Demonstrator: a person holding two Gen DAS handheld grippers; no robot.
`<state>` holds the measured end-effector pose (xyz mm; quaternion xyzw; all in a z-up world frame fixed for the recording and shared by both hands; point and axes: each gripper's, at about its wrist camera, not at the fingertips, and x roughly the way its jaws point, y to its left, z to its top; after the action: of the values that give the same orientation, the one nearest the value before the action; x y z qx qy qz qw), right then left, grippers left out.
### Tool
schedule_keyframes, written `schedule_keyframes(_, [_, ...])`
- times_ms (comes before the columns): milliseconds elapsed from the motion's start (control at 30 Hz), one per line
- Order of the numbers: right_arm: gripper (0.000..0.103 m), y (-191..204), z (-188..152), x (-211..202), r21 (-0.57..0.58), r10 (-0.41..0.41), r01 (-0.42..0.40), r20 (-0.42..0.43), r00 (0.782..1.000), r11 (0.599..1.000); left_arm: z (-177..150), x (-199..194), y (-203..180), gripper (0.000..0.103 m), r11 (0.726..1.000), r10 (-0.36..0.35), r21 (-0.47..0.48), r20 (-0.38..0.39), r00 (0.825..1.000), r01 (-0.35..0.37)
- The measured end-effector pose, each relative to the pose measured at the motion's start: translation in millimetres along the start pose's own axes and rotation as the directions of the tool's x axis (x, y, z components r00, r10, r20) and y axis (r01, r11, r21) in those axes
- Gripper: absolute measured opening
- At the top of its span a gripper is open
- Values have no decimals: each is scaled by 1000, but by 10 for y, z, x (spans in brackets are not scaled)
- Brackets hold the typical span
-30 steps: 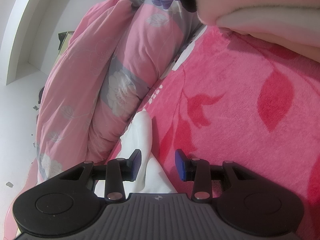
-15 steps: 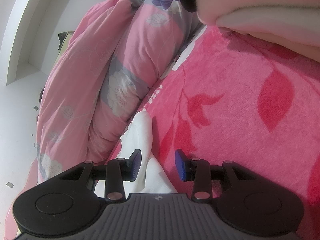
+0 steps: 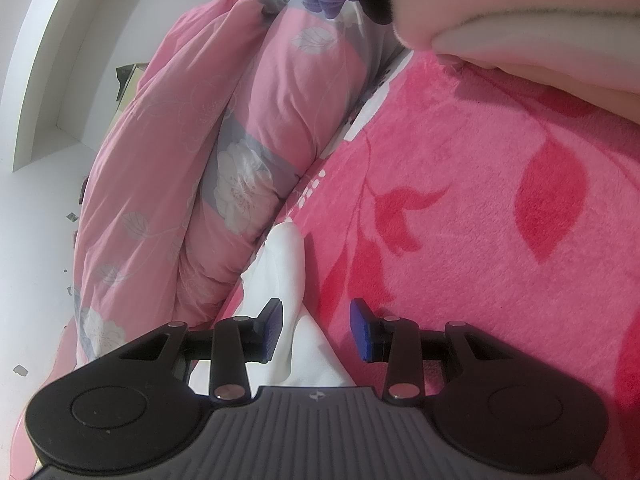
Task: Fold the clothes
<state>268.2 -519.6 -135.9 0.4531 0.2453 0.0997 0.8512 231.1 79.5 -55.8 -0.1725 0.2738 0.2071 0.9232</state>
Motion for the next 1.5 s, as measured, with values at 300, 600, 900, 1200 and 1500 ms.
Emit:
schedule_keyframes(300, [39,-3,-2,-23,11,7,-7,15,1000,1000,227,-83,-417,54,991,-137,6,20,990,137])
schedule_keyframes(600, [40,98,-2,-57,-36,16,-15,20,1000,999,231,275,-1623,53,901,-420,81,-95,903,427])
schedule_keyframes(900, [40,239,-26,-74,-78,11,-10,20,1000,997,49,570,-1614,52,864,-499,1,-125,858,503])
schedule_keyframes(1200, [40,556,131,153,-60,-72,71,-17,997,996,-35,684,-1450,52,830,-557,-70,-111,823,553])
schedule_keyframes(1500, [66,1529,456,1346,-530,-330,219,-124,936,820,-52,720,-1394,52,818,-574,-102,-96,813,566])
